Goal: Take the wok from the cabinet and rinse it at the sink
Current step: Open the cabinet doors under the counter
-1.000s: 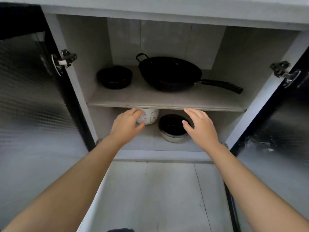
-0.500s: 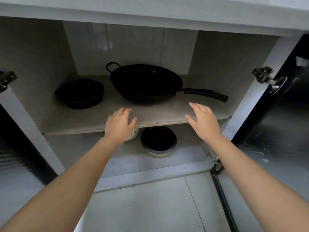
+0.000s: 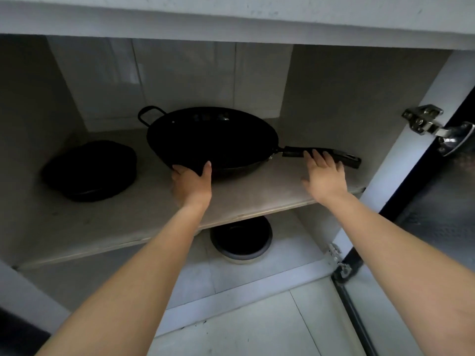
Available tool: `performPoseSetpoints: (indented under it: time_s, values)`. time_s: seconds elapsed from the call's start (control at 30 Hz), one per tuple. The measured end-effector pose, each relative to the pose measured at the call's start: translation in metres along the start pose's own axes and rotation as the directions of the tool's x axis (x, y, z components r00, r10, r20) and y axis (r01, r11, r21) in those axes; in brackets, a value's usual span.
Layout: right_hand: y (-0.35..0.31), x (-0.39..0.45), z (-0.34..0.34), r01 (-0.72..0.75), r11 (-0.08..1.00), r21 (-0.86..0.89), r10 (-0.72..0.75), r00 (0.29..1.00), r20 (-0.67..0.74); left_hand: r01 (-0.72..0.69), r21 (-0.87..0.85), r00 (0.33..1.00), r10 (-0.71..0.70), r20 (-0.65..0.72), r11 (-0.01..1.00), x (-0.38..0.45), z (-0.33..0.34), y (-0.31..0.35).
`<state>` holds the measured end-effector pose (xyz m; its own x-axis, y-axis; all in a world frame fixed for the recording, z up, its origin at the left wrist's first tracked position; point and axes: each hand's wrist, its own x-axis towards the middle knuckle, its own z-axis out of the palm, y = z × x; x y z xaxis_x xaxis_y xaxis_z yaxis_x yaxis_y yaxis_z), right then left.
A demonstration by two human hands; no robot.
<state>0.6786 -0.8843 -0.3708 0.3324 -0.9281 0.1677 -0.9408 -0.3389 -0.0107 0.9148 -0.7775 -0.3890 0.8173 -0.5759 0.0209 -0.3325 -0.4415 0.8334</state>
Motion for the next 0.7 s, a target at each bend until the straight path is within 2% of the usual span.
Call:
performPoseSetpoints:
  time_s: [0.23, 0.7]
  values:
    - [-0.001, 0.001, -0.001, 0.014, 0.998, -0.062, -0.018, 0.998, -0.065, 0.086, -0.146, 0.995, -0.092, -0.031, 0.986, 0.007, 0.01, 0.011]
    - [0.006, -0.02, -0.012, 0.038, 0.994, -0.103, -0.053, 0.987, -0.151, 0.14, -0.204, 0.985, -0.157, -0.071, 0.969, -0.011, -0.007, 0.003]
